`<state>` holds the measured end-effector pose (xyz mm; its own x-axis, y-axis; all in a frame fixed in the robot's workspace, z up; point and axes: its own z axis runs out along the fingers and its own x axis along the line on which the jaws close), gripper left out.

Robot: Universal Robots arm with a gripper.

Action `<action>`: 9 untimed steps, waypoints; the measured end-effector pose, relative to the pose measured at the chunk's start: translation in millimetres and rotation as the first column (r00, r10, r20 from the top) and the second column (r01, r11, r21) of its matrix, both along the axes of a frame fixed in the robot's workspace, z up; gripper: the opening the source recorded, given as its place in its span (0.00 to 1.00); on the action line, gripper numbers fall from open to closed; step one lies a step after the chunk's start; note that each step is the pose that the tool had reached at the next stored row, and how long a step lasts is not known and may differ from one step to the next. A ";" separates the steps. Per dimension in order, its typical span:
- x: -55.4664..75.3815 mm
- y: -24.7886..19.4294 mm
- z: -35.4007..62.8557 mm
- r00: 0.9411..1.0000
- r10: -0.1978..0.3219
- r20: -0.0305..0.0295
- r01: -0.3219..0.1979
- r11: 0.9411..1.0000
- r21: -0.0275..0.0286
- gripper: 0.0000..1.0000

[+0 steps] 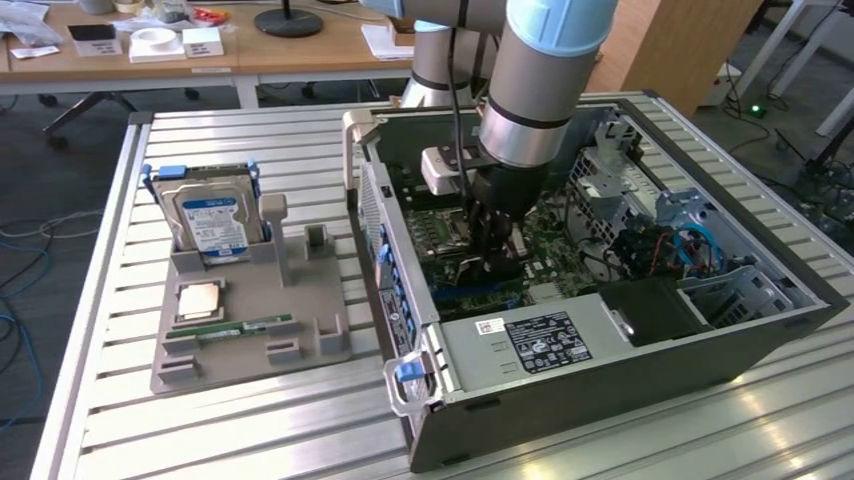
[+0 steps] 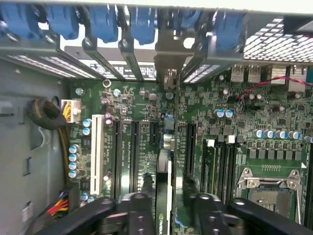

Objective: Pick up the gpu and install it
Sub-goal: 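Insert the gpu into the slot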

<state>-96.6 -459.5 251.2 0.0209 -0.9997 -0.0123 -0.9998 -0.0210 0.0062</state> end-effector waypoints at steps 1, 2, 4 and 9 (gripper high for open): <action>0.0 0.0 -0.1 1.000 0.000 0.000 0.000 1.000 0.000 0.38; 0.0 0.0 -0.2 1.000 0.000 0.000 0.000 1.000 0.000 0.44; 0.0 0.0 -0.1 1.000 0.000 0.000 0.000 1.000 0.000 0.51; 0.0 0.0 0.9 1.000 0.000 0.000 0.000 1.000 0.000 0.51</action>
